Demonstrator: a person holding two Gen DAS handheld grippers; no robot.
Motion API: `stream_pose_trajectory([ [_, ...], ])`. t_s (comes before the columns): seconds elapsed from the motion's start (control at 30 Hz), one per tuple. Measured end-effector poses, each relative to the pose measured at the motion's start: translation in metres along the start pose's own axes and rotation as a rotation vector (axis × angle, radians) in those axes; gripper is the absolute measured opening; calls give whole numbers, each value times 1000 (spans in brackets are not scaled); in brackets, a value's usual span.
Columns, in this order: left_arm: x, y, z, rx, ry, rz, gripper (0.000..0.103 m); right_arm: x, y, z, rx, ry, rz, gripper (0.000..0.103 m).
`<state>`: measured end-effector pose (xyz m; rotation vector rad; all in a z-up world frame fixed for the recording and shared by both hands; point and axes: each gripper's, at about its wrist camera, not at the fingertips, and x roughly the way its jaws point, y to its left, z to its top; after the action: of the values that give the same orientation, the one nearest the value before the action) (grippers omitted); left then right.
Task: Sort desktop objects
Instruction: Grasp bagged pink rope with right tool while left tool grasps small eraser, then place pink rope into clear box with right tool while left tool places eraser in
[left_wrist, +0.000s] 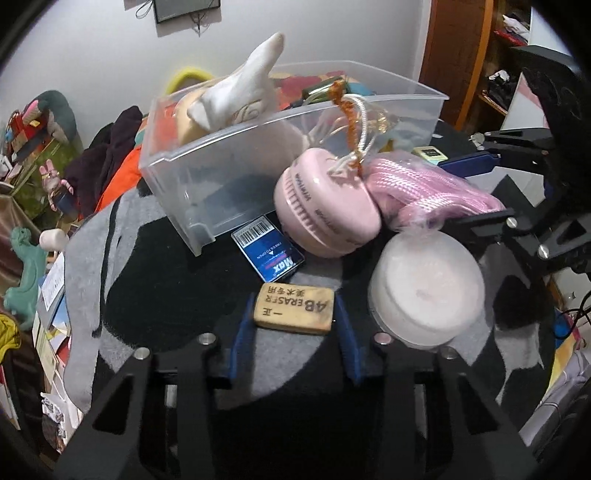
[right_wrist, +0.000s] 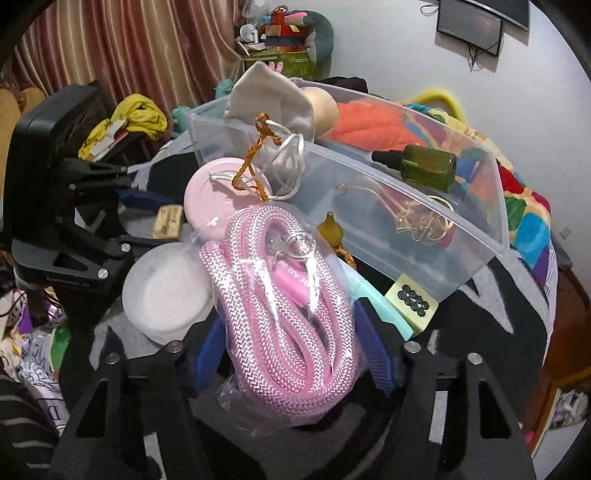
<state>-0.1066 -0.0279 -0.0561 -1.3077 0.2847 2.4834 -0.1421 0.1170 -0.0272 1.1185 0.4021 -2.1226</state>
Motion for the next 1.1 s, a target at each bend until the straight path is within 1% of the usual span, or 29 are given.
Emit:
stream_pose_trajectory([
  [0.07, -2, -3, -1, 8, -5, 16, 42, -3, -2, -2, 14, -3, 18, 55],
  [0.13, -4, -2, -2, 0, -6, 16, 42, -9, -1, -6, 20, -7, 26, 53],
  [0.27, -16, 4, -2, -35, -28, 4, 42, -18, 1, -9, 36, -14, 44, 51],
  [0.37, -29, 9, 0, -57, -64, 2, 42, -27, -1, -13, 66, -33, 68, 51],
  [0.43, -38, 11, 2, -76, -87, -24, 42, -34, -3, -14, 86, -46, 90, 51],
  [0.5, -46, 13, 8, -93, -111, -32, 42, -41, -3, -14, 93, -61, 79, 51],
  [0.6, -55, 12, 14, -90, -146, -14, 42, -52, -4, -15, 111, -86, 83, 51],
  [0.7, -59, 12, 21, -90, -162, -23, 42, -66, -9, -12, 125, -121, 83, 51],
  [0.77, -60, 12, 27, -83, -172, -6, 42, -74, -10, -10, 112, -147, 64, 51],
  [0.8, -61, 12, 29, -81, -177, 2, 42, -78, -12, -8, 110, -164, 50, 51],
  [0.9, -65, 16, 39, -87, -201, 16, 42, -85, -20, 1, 126, -191, 40, 51],
  [1.0, -67, 26, 50, -101, -215, 1, 42, -90, -30, 10, 143, -218, 26, 51],
  [1.1, -66, 33, 58, -100, -219, 26, 42, -94, -38, 21, 147, -245, 12, 51],
])
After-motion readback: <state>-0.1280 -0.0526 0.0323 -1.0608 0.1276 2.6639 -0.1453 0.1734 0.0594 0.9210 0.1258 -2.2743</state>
